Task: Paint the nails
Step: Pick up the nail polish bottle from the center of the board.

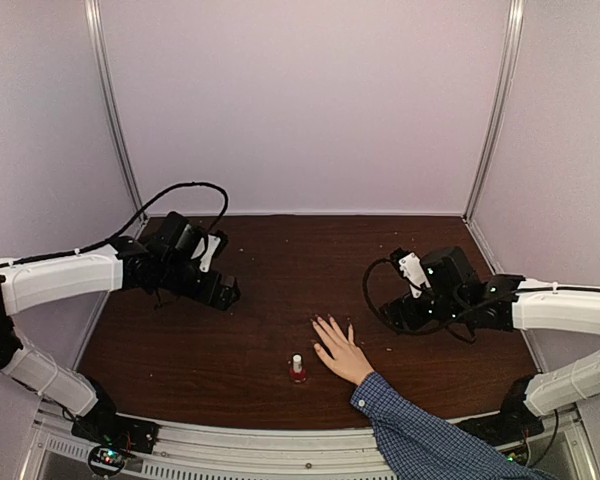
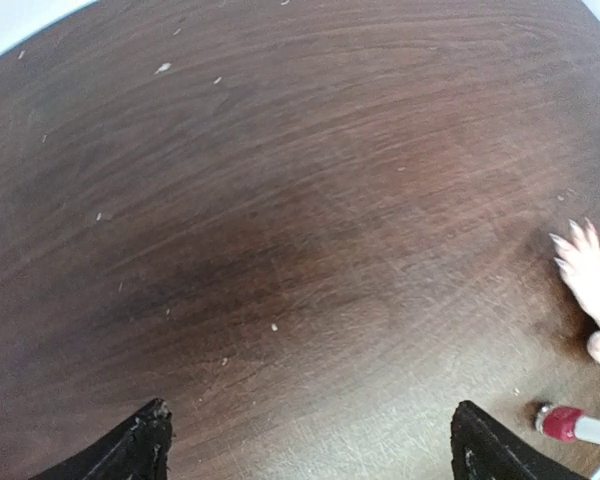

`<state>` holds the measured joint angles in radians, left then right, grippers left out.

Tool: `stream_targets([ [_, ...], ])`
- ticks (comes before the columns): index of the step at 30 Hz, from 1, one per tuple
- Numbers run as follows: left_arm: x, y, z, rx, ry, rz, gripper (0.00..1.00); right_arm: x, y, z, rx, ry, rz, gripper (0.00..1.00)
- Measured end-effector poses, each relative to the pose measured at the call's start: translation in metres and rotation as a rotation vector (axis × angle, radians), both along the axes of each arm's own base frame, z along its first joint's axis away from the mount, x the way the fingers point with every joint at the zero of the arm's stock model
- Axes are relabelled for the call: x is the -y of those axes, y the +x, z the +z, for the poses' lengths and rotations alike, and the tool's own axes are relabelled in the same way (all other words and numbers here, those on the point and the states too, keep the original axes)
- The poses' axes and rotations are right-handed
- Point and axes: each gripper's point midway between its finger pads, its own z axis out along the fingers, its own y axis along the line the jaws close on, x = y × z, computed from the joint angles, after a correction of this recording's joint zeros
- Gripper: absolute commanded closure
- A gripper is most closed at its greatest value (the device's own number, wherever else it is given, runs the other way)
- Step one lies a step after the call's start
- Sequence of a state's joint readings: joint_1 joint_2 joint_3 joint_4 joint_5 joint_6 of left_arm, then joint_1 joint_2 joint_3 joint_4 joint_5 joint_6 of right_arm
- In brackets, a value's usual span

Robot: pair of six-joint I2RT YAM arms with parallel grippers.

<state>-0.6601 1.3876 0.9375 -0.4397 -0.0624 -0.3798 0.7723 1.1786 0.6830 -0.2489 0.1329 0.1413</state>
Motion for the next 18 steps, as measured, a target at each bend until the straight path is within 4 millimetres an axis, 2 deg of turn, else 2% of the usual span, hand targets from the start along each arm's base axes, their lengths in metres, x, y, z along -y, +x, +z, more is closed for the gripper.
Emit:
stream_targets([
  [4, 0.017, -0.009, 0.023, 0.017, 0.027, -0.132, 0.02, -0.006, -0.002, 0.005, 0.000, 0.015, 0.034, 0.00],
  [8, 0.044, -0.028, 0.048, 0.046, 0.043, -0.296, 0.02, -0.011, -0.005, 0.009, -0.003, 0.034, 0.070, 0.00],
  [14, 0.083, -0.092, 0.059, 0.049, 0.121, -0.595, 0.02, -0.015, -0.011, 0.022, 0.015, 0.087, 0.106, 0.00],
  [18, 0.105, -0.128, 0.052, 0.046, 0.162, -0.779, 0.02, -0.015, -0.016, 0.033, 0.038, 0.123, 0.122, 0.00],
])
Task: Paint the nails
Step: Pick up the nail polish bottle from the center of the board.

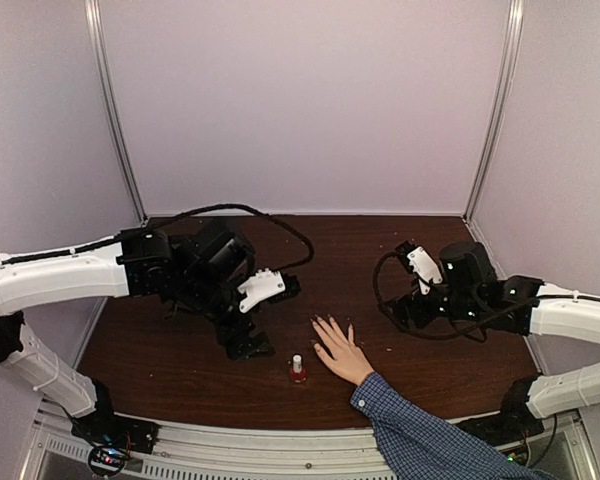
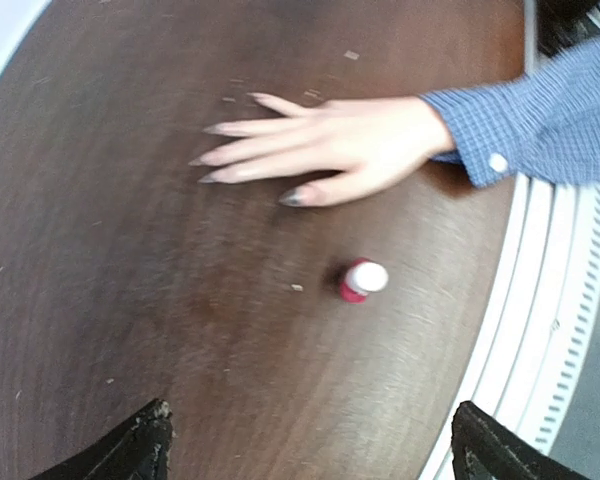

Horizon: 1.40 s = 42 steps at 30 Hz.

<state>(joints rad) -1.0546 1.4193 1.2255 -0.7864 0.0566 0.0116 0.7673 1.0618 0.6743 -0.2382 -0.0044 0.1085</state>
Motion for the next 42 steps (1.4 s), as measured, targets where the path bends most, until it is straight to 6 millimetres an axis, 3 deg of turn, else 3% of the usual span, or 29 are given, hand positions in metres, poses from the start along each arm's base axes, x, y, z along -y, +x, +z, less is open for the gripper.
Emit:
stream_targets([
  [3, 0.009, -0.018, -0.010, -0.029, 0.020, -0.108, 0.02, 0.003, -0.003, 0.005, 0.015, 0.017, 0.000, 0.00],
  [10, 0.022, -0.034, -0.028, -0.068, 0.034, -0.293, 0.09, 0.016, -0.008, 0.002, 0.022, 0.035, -0.022, 0.00],
  [17, 0.039, -0.031, -0.053, -0.078, 0.081, -0.387, 0.20, 0.029, -0.011, 0.004, 0.025, 0.084, -0.055, 0.00],
  [30, 0.057, -0.029, -0.077, -0.025, 0.139, -0.501, 0.45, 0.037, -0.016, -0.002, 0.009, 0.123, -0.074, 0.00],
  [36, 0.064, -0.025, -0.085, -0.002, 0.162, -0.531, 0.62, 0.040, -0.015, -0.005, 0.003, 0.132, -0.082, 0.00],
  [42, 0.068, -0.018, -0.093, 0.022, 0.195, -0.544, 0.66, 0.042, -0.015, -0.007, -0.006, 0.141, -0.084, 0.00],
])
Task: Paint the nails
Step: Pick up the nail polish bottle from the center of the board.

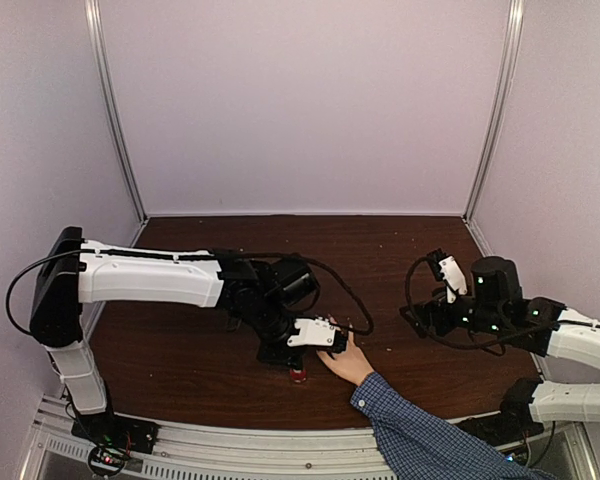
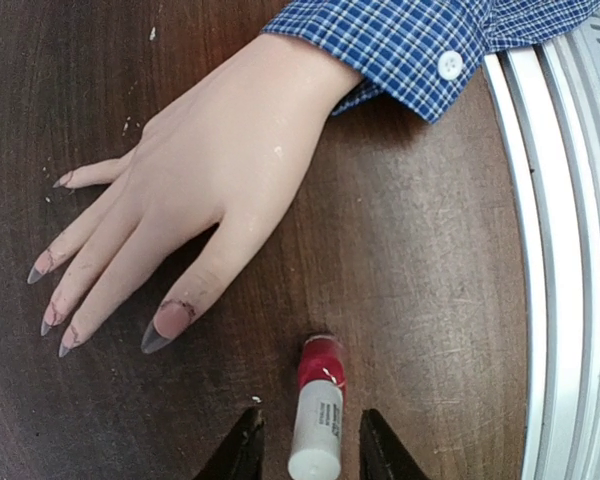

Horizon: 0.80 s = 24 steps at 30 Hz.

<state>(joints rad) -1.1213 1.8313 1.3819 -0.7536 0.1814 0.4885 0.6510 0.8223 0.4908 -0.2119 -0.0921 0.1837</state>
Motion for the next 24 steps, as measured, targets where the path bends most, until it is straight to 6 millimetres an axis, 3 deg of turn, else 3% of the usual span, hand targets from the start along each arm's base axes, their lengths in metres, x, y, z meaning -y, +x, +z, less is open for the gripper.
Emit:
stream_targets([
  [11, -0.002, 0.003, -0.006, 0.019, 0.022, -0.009, 0.79, 0.002, 0.001, 0.000, -0.007, 0.022, 0.001, 0.00],
  [17, -0.002, 0.002, -0.007, 0.018, 0.023, -0.017, 0.93, 0.002, 0.001, 0.001, -0.007, 0.031, 0.006, 0.00],
  [24, -0.001, -0.004, -0.001, -0.016, 0.016, -0.012, 1.00, -0.010, -0.004, 0.004, -0.007, 0.081, 0.067, 0.00],
])
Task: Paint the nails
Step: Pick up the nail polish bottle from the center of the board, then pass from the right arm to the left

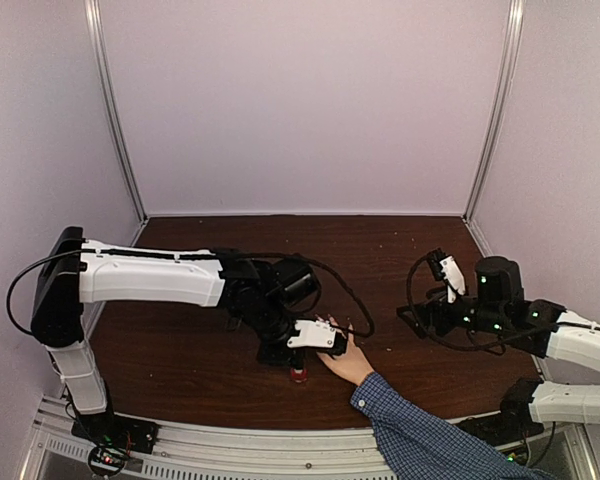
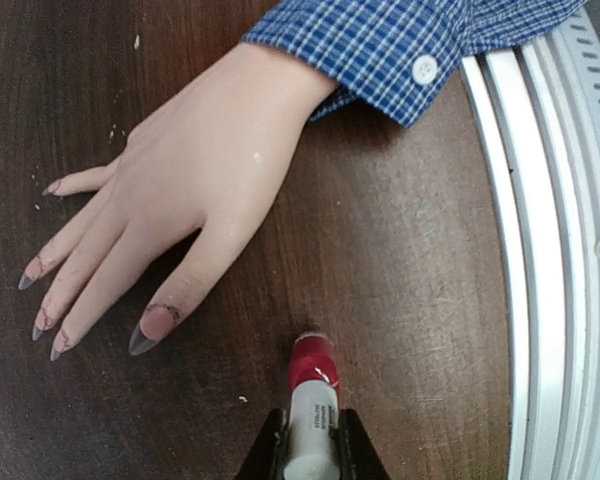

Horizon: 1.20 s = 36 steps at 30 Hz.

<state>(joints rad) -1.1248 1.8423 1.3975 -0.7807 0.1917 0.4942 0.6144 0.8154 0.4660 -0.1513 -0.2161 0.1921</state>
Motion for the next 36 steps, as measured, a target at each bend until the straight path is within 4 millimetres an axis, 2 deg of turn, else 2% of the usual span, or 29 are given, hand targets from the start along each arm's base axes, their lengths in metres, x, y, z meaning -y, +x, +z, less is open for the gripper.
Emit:
stream_targets([
  [3, 0.003, -0.005, 0.018, -0.026, -0.036, 0.005, 1.00, -0.011, -0.004, 0.006, -0.004, 0.052, 0.049, 0.00],
  [8, 0.012, -0.010, 0.076, -0.037, -0.160, 0.020, 1.00, -0.039, -0.014, 0.015, -0.020, 0.147, 0.186, 0.00],
  [13, 0.012, -0.016, 0.117, -0.062, -0.243, 0.057, 1.00, -0.065, -0.035, 0.024, -0.014, 0.185, 0.336, 0.01],
  [20, 0.010, -0.025, 0.143, -0.109, -0.314, 0.096, 1.00, -0.105, -0.070, 0.049, 0.043, 0.202, 0.567, 0.08],
  [25, 0.010, -0.032, 0.169, -0.135, -0.410, 0.101, 1.00, -0.128, -0.101, 0.055, 0.071, 0.197, 0.718, 0.16],
  [29, 0.011, -0.036, 0.189, -0.144, -0.490, 0.096, 1.00, -0.140, -0.112, 0.060, 0.086, 0.200, 0.780, 0.24],
  [36, 0.014, -0.040, 0.204, -0.169, -0.566, 0.108, 1.00, -0.161, -0.123, 0.069, 0.101, 0.218, 0.844, 0.38],
])
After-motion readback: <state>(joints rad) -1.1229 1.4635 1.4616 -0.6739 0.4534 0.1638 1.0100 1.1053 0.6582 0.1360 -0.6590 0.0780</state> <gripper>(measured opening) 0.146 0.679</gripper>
